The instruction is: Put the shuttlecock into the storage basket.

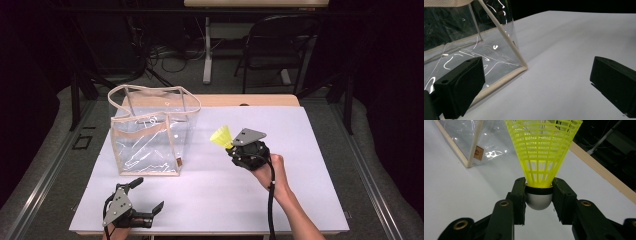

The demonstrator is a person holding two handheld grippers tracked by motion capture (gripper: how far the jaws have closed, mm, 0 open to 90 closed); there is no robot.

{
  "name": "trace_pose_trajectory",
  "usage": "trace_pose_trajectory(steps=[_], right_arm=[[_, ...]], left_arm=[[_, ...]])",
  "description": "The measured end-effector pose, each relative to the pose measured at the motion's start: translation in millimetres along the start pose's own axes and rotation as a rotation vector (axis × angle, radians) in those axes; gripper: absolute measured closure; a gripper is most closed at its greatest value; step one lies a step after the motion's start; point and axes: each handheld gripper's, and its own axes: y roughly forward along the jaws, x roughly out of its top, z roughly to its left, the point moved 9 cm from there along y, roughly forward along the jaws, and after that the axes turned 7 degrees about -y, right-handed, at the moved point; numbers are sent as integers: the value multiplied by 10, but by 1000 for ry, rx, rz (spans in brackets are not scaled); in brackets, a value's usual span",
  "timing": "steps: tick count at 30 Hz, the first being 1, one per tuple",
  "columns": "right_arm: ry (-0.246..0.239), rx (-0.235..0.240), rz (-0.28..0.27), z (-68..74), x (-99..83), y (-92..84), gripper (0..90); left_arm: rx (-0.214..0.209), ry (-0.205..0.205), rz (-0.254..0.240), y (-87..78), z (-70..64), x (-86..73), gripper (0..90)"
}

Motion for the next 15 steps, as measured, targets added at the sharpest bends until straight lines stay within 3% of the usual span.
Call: trace_pose_trajectory(steps=[15], right_arm=[[3,-6,-18,-52,140,34,648]], left_arm=[[1,0,0,-1,2,0,0]])
